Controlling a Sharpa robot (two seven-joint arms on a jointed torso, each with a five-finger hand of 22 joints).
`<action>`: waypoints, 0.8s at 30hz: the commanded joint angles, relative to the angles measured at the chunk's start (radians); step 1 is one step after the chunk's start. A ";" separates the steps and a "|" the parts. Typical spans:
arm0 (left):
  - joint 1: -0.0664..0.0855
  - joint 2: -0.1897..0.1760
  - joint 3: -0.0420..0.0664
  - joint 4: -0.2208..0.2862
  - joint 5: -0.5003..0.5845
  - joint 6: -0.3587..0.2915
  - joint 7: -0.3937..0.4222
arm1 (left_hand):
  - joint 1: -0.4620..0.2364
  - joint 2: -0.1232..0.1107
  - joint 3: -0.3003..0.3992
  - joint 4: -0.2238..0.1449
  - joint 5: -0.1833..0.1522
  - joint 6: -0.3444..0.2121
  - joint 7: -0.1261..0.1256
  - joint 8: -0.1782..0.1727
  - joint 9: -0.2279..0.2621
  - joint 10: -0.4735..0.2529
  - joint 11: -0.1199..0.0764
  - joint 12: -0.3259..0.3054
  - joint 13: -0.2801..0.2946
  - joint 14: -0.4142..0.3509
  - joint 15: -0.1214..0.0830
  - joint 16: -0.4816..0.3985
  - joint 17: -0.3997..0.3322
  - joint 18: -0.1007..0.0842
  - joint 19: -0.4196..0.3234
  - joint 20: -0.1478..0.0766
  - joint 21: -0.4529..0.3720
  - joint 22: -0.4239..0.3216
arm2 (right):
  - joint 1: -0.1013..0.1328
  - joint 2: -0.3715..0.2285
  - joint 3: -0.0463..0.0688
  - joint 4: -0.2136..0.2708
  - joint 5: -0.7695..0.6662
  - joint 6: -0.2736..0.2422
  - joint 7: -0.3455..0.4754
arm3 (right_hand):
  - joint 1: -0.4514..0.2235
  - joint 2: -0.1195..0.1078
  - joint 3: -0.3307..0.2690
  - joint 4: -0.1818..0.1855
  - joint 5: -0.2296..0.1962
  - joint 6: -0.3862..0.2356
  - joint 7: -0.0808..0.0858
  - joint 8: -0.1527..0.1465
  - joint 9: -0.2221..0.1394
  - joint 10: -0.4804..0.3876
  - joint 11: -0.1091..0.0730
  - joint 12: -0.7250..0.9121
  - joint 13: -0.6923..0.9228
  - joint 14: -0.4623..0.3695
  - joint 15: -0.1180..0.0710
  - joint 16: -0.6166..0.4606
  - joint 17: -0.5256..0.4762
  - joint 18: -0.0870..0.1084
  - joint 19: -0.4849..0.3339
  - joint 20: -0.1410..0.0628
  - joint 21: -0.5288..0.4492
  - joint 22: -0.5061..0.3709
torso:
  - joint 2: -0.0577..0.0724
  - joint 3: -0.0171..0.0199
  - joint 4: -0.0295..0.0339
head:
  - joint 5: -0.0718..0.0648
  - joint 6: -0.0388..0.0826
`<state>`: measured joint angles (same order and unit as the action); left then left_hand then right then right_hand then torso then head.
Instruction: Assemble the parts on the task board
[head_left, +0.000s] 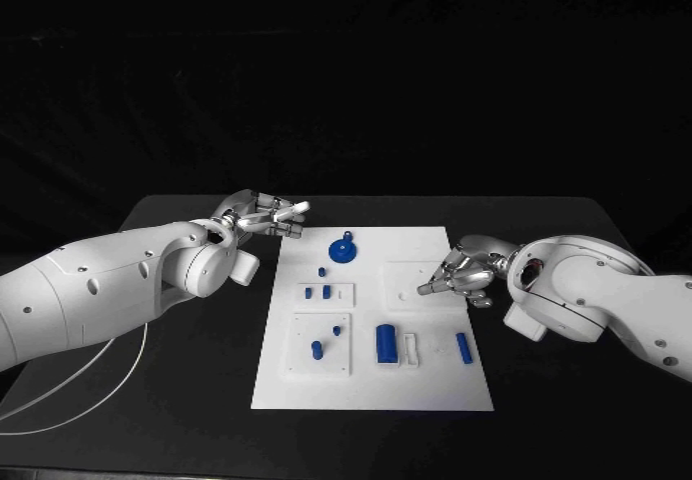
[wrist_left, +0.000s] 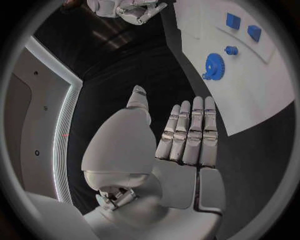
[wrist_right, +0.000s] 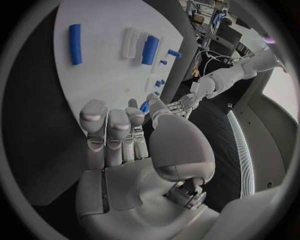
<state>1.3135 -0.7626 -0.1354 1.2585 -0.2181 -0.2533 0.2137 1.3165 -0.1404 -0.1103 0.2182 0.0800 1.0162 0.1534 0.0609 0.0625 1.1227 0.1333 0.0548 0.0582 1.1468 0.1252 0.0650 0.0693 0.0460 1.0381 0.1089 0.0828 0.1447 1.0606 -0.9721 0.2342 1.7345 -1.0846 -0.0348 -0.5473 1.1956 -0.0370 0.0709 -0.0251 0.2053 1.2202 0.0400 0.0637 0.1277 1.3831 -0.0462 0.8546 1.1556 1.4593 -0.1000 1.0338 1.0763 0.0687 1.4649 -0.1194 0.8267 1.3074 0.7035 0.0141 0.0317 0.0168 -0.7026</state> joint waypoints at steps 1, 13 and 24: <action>0.000 0.002 0.000 0.002 0.011 -0.012 0.041 | -0.017 0.015 0.001 -0.034 0.003 -0.001 -0.006 0.003 0.000 0.021 -0.005 0.005 0.001 0.021 -0.005 -0.002 0.001 -0.001 0.000 -0.005 0.006 -0.001 | 0.000 -0.029 0.004 -0.003 0.032 0.116 -0.024 | -0.004 -0.004 0.022 -0.020 -0.015 0.023 -0.006 -0.001 0.019 -0.004 -0.002 -0.011 -0.005 -0.001 0.001 -0.006 -0.005 -0.012 0.056 0.000 -0.009 0.093 | 0.000 -0.0025 0.0011 | -0.019 0.004; -0.009 -0.001 0.000 0.012 0.020 -0.015 0.089 | -0.015 0.002 -0.011 -0.021 -0.018 -0.004 -0.005 0.003 0.000 0.023 -0.006 0.006 0.001 0.041 -0.012 0.000 0.002 -0.006 0.007 -0.013 0.014 0.002 | -0.045 -0.116 -0.005 0.026 -0.031 0.193 -0.141 | -0.043 -0.016 0.040 -0.001 -0.026 0.009 -0.006 0.000 0.071 -0.006 -0.001 -0.027 -0.014 -0.002 0.003 -0.019 -0.014 -0.017 0.056 0.000 -0.026 0.091 | -0.003 -0.0050 -0.0064 | -0.048 0.008; -0.014 -0.005 0.000 0.020 0.027 -0.015 0.100 | -0.021 0.006 -0.007 -0.035 -0.016 -0.003 -0.005 0.003 0.000 0.019 -0.006 0.006 0.001 0.042 -0.012 0.000 0.002 -0.005 0.007 -0.013 0.016 0.004 | -0.075 -0.101 -0.041 0.040 -0.096 0.210 -0.169 | -0.076 -0.017 0.068 0.016 -0.012 0.012 -0.008 0.000 0.076 -0.005 -0.003 -0.035 -0.017 0.001 0.003 -0.022 -0.016 -0.020 0.057 0.000 -0.032 0.091 | -0.004 -0.0074 -0.0066 | -0.048 0.005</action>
<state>1.3005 -0.7674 -0.1366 1.2742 -0.2019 -0.2653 0.2872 1.2985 -0.1382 -0.1173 0.1868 0.0607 1.0137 0.1509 0.0609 0.0625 1.1385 0.1288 0.0548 0.0581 1.1846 0.1127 0.0650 0.0702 0.0460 1.0454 0.1016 0.0943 0.1474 0.9896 -1.0750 0.1974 1.7734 -1.1274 0.1360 -0.6787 1.1295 -0.0554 0.1359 -0.0125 0.1992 1.2280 0.0341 0.0672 0.2063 1.3830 -0.0463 0.8244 1.1390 1.4592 -0.1000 1.0138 1.0590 0.0687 1.4649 -0.1195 0.7999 1.3073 0.6992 0.0080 0.0256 -0.0310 -0.6968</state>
